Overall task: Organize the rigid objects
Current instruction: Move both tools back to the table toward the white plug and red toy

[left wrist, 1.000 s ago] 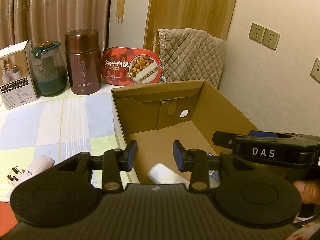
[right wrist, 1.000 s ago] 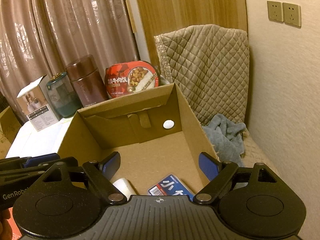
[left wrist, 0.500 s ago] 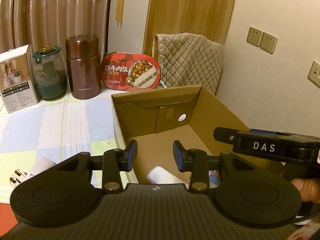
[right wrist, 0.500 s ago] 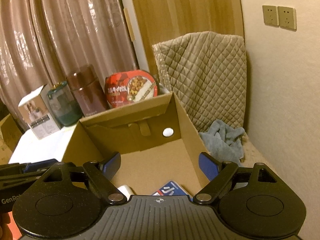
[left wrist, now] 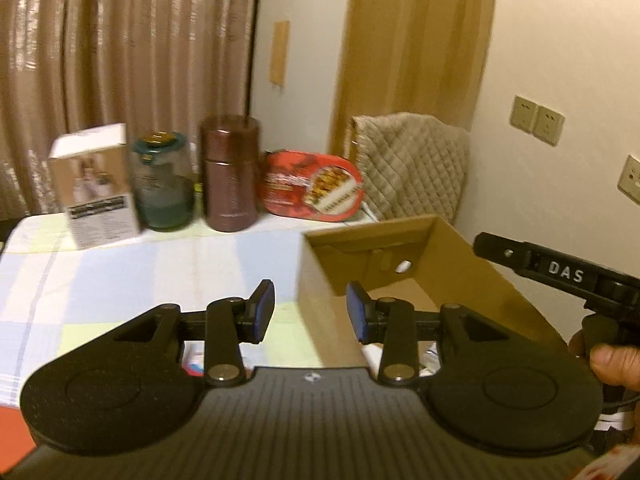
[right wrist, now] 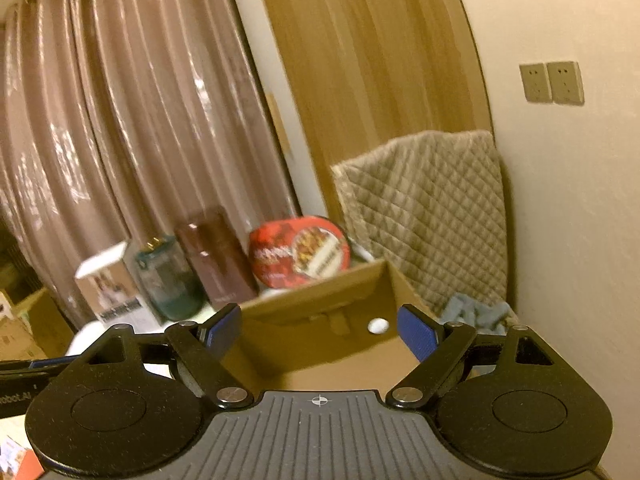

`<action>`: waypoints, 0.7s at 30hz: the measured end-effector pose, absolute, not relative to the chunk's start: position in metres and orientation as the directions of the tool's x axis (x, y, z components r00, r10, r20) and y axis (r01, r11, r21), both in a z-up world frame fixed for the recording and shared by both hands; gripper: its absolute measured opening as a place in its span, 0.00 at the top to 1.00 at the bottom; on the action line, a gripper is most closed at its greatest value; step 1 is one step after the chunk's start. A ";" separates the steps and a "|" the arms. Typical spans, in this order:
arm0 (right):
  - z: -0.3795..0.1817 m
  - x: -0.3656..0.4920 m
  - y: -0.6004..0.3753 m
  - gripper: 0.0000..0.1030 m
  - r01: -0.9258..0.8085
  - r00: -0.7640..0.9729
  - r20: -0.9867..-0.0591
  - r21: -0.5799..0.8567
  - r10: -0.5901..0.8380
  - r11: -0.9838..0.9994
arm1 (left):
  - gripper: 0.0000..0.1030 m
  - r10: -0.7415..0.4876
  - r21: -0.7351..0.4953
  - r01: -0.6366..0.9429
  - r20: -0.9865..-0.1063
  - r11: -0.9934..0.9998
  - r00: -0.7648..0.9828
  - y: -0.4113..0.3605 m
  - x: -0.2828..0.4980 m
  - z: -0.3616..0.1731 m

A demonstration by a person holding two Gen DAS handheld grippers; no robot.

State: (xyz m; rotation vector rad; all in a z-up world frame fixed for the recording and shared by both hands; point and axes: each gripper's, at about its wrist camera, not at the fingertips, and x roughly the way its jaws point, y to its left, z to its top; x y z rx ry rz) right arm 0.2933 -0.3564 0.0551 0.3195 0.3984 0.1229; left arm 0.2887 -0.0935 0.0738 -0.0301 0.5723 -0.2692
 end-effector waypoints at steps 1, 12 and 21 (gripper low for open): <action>0.057 0.291 -0.351 0.20 -0.065 0.917 -0.352 0.330 0.187 0.942 | 0.66 -0.252 -0.105 0.232 -0.528 0.967 0.811 -0.085 0.286 0.077; 0.068 0.264 -0.265 0.20 -0.250 0.899 -0.287 0.283 0.331 0.926 | 0.46 -0.124 -0.064 0.106 -0.504 0.992 0.855 0.000 0.249 0.099; 0.048 0.245 -0.202 0.20 -0.382 0.845 -0.326 0.183 0.423 0.906 | 0.17 -0.055 -0.071 0.021 -0.522 0.997 0.851 0.062 0.218 0.068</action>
